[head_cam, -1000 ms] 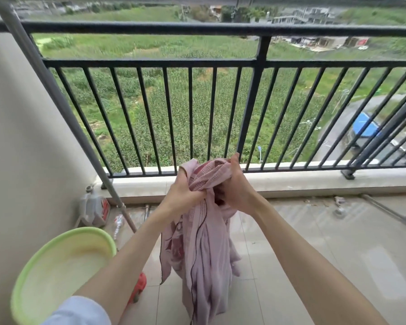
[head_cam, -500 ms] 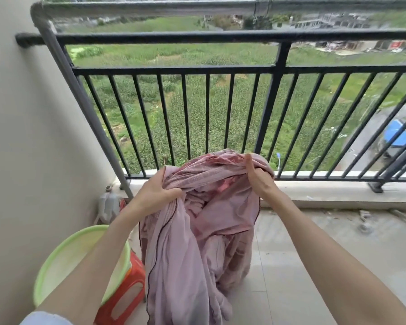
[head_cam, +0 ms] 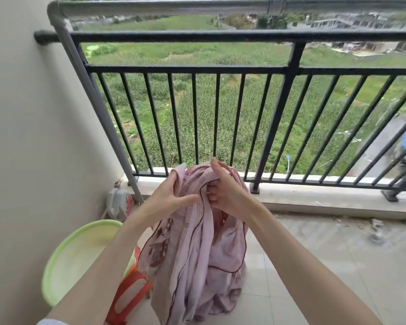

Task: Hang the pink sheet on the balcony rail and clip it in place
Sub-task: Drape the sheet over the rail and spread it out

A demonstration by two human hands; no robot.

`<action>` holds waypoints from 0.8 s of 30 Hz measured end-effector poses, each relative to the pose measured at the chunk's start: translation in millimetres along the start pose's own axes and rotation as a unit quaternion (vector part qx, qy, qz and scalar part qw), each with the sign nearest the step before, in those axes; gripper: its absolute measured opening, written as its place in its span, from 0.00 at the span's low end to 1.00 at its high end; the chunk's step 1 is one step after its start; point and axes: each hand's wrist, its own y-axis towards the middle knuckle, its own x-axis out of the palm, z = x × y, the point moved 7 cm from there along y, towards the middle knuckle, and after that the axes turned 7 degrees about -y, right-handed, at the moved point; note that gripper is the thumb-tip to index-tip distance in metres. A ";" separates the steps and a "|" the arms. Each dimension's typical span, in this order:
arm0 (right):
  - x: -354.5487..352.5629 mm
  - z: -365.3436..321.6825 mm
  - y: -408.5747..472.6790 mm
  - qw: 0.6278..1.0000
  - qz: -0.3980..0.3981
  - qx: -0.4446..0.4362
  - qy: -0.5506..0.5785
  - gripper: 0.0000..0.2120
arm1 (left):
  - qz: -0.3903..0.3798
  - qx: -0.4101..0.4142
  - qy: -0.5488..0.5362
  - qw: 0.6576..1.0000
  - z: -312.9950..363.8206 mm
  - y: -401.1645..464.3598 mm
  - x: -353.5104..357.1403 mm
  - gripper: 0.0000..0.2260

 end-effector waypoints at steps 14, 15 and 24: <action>144.1 -199.8 38.0 0.966 -0.089 -0.218 -0.108 0.16 | 0.206 0.170 -0.044 0.963 116.1 -33.0 -180.0 0.21; 157.6 -219.6 40.0 0.960 -0.097 -0.232 -0.120 0.17 | 0.219 0.189 -0.036 0.957 129.7 -34.0 -197.5 0.21; 280.0 -399.8 59.1 0.904 -0.189 -0.344 -0.172 0.17 | 0.269 0.320 0.040 0.908 235.9 -24.5 -372.8 0.43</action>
